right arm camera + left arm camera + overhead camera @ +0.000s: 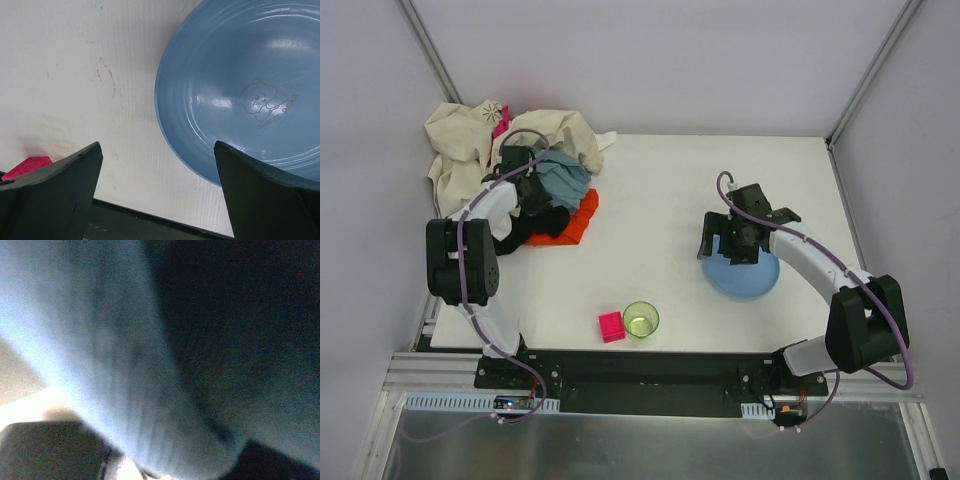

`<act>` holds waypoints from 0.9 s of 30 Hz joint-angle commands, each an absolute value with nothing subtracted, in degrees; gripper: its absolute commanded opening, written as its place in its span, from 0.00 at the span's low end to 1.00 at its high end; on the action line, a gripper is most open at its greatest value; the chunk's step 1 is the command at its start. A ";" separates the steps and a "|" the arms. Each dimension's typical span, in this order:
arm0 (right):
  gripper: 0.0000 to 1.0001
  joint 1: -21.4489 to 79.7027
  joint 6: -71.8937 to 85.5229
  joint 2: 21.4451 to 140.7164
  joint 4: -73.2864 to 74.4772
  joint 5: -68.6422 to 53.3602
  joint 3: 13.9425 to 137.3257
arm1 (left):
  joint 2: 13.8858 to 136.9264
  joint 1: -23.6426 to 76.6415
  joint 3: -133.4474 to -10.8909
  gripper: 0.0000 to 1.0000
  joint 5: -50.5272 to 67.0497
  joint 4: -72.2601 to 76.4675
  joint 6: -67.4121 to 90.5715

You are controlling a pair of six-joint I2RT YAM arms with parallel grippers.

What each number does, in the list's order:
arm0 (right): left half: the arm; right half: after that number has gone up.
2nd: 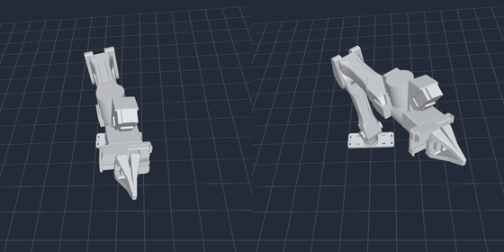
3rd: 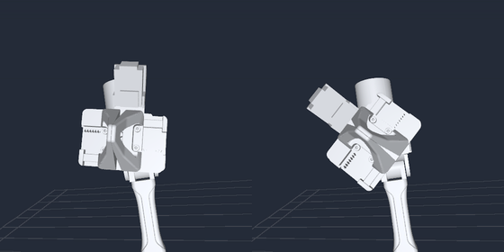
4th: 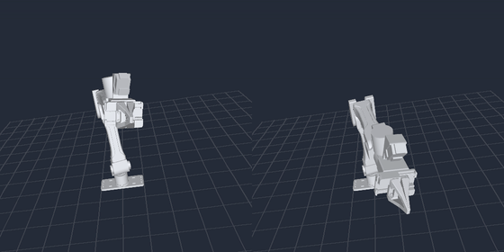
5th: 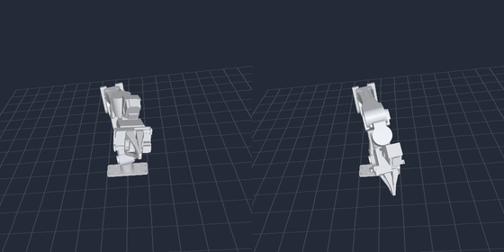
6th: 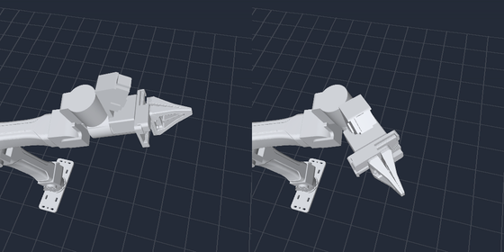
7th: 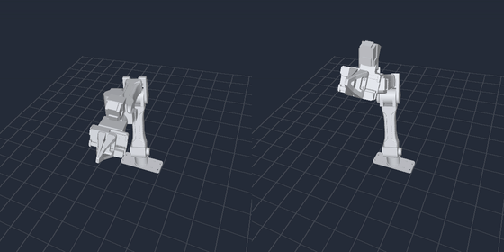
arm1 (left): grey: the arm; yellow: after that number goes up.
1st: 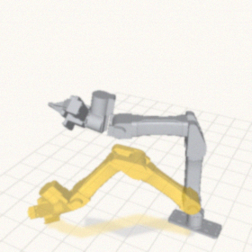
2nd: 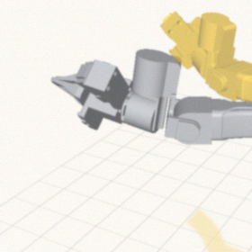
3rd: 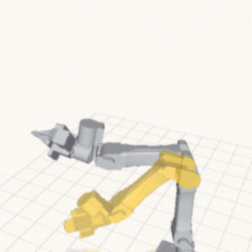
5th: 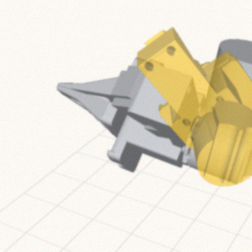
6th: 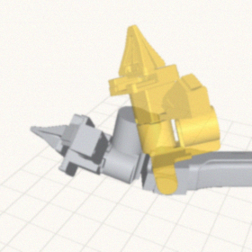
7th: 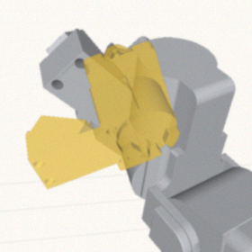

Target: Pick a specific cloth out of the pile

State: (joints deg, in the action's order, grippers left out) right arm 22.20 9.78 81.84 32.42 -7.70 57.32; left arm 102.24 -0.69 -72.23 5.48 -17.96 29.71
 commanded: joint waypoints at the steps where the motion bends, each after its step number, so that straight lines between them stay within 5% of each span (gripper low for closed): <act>1: 0.96 22.59 8.97 81.74 33.75 -6.86 60.03 | 100.82 -0.62 -75.23 0.00 4.57 -16.00 28.30; 15: 0.96 22.59 8.88 81.83 33.57 -8.00 61.08 | 89.03 -0.53 -85.24 0.00 7.91 -17.66 24.00; 27: 0.96 22.68 7.91 79.90 34.19 -7.38 60.73 | 98.87 -4.65 -108.09 0.00 -5.80 -28.91 19.51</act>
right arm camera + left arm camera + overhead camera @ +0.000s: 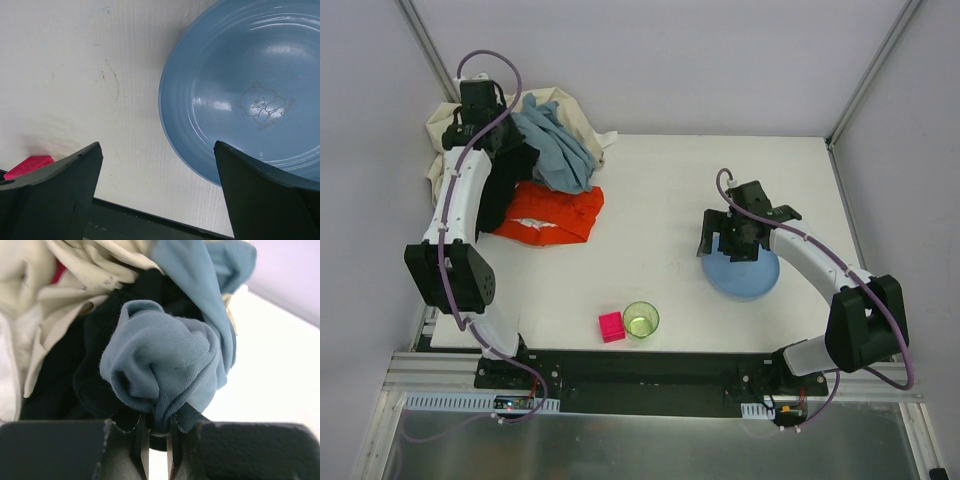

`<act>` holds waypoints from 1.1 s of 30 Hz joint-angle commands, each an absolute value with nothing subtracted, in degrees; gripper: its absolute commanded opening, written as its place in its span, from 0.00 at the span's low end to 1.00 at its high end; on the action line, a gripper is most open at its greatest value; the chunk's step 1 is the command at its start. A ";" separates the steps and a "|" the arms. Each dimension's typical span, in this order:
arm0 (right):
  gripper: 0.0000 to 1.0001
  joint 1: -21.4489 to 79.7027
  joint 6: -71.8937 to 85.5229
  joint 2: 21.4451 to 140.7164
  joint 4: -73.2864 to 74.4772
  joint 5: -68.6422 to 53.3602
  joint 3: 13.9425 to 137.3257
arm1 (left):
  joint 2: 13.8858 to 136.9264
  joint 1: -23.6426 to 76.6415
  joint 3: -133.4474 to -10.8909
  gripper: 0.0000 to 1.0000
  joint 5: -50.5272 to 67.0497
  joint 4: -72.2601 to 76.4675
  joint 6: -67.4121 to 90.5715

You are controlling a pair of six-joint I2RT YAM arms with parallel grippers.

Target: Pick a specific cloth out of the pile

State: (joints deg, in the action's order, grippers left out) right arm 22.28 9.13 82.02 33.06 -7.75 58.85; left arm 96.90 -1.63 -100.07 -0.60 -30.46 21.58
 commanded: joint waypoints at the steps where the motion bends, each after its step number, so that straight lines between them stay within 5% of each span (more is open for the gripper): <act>1: 0.96 22.68 7.82 79.72 34.19 -7.38 60.65 | 99.83 -5.62 -109.67 0.00 -6.15 -29.53 19.42; 22: 0.96 25.40 7.73 79.19 29.71 -11.69 62.48 | 120.76 -15.03 -104.86 0.00 -6.16 -37.26 21.62; 33: 0.96 32.69 10.89 92.01 29.53 -12.31 75.48 | 119.54 -15.64 -102.48 0.00 1.49 -37.62 22.68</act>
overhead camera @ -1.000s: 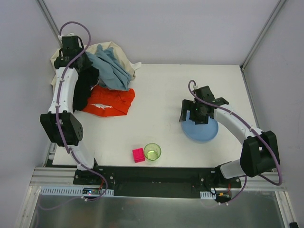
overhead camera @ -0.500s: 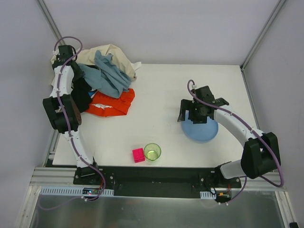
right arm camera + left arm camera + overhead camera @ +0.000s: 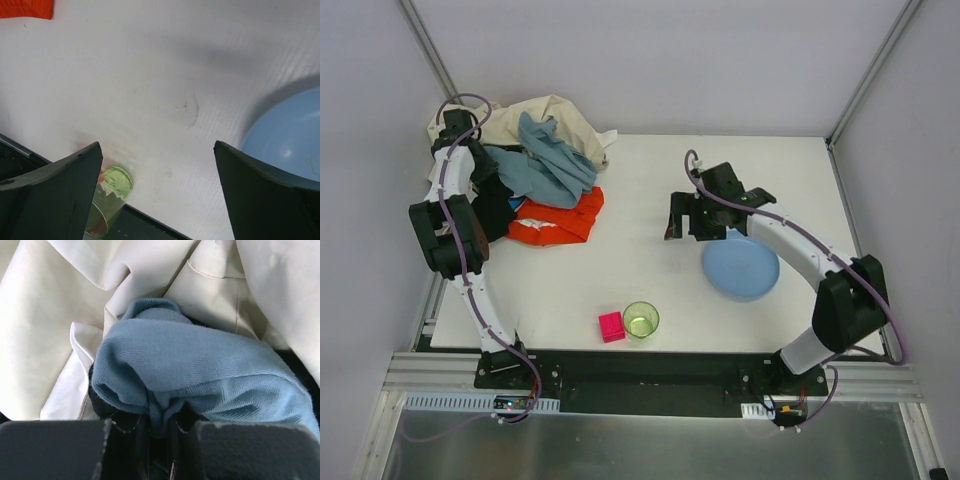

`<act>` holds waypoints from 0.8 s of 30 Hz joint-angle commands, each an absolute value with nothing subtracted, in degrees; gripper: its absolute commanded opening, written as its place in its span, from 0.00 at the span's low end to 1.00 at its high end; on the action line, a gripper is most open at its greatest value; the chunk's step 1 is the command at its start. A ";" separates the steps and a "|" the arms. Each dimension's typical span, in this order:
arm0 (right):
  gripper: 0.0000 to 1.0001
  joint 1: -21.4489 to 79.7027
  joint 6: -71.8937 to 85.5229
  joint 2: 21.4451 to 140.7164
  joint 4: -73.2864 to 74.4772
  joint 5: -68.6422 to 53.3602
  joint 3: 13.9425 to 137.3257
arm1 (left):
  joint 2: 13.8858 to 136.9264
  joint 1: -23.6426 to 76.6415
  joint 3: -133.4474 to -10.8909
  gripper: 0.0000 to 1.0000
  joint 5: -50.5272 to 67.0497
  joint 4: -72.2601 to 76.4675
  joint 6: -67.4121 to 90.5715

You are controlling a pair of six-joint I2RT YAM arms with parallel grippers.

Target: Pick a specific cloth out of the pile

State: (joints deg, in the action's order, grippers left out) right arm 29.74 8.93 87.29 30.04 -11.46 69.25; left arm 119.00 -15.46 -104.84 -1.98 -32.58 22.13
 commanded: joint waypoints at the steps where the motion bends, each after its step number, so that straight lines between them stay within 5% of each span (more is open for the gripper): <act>1: 0.96 33.57 11.42 93.24 29.79 -12.13 77.15 | 119.36 -15.64 -102.31 0.00 1.58 -37.62 22.76; 21: 0.99 39.73 31.89 122.60 15.74 -24.95 99.75 | 119.26 -15.56 -103.80 0.00 6.85 -38.50 23.29; 24: 0.93 39.73 35.50 126.55 12.93 -27.41 102.12 | 119.79 -15.56 -104.15 0.00 7.38 -38.58 23.38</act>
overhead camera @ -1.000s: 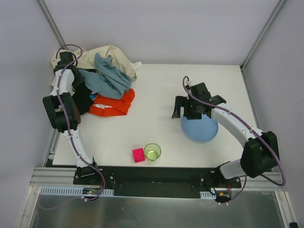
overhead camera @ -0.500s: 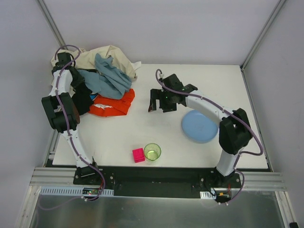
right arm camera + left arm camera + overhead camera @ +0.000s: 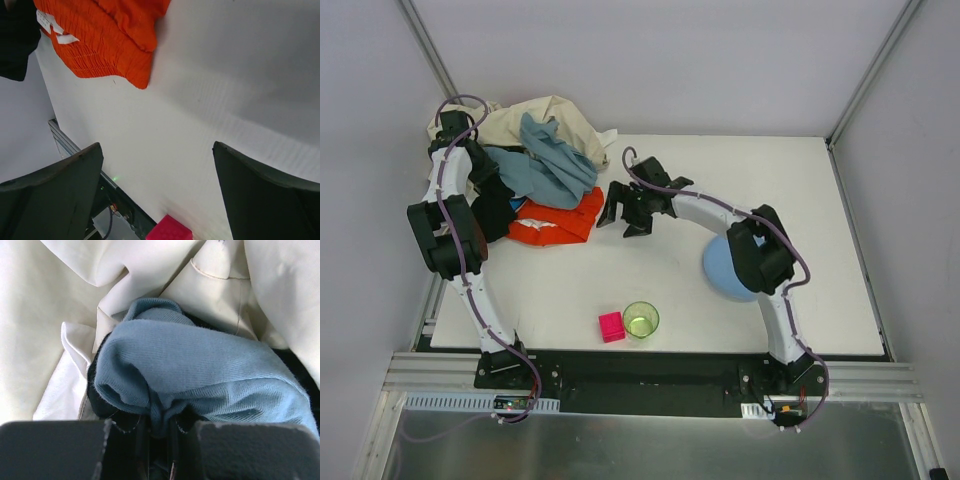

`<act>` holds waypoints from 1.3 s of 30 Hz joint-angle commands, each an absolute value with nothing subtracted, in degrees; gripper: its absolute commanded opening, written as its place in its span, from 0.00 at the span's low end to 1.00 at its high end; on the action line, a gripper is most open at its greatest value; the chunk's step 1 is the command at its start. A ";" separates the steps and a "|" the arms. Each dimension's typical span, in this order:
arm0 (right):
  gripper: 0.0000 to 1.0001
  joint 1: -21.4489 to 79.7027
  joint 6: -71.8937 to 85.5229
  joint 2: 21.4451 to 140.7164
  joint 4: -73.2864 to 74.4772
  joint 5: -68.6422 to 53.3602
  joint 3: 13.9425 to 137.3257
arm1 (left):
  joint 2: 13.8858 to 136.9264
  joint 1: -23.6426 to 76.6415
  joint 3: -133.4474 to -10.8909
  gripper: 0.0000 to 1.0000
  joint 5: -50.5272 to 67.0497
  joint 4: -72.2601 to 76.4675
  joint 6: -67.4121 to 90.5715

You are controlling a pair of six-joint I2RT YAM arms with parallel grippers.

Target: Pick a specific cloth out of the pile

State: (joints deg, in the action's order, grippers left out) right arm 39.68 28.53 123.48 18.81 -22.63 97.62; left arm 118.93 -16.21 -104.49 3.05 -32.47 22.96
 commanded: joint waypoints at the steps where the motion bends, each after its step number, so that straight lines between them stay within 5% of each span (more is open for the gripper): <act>1: 0.90 39.73 36.55 128.04 12.14 -28.29 103.09 | 119.88 -15.64 -104.32 0.00 7.12 -38.67 23.38; 11: 0.64 40.61 43.06 137.89 8.53 -32.25 110.56 | 120.15 -15.56 -104.68 0.00 7.12 -38.85 23.20; 33: 0.49 42.10 51.68 150.73 6.33 -32.34 122.86 | 120.59 -15.56 -105.56 0.00 6.94 -39.02 22.59; 39: 0.33 42.36 53.79 152.93 5.01 -32.52 125.07 | 120.76 -15.56 -105.73 0.00 7.21 -39.11 22.59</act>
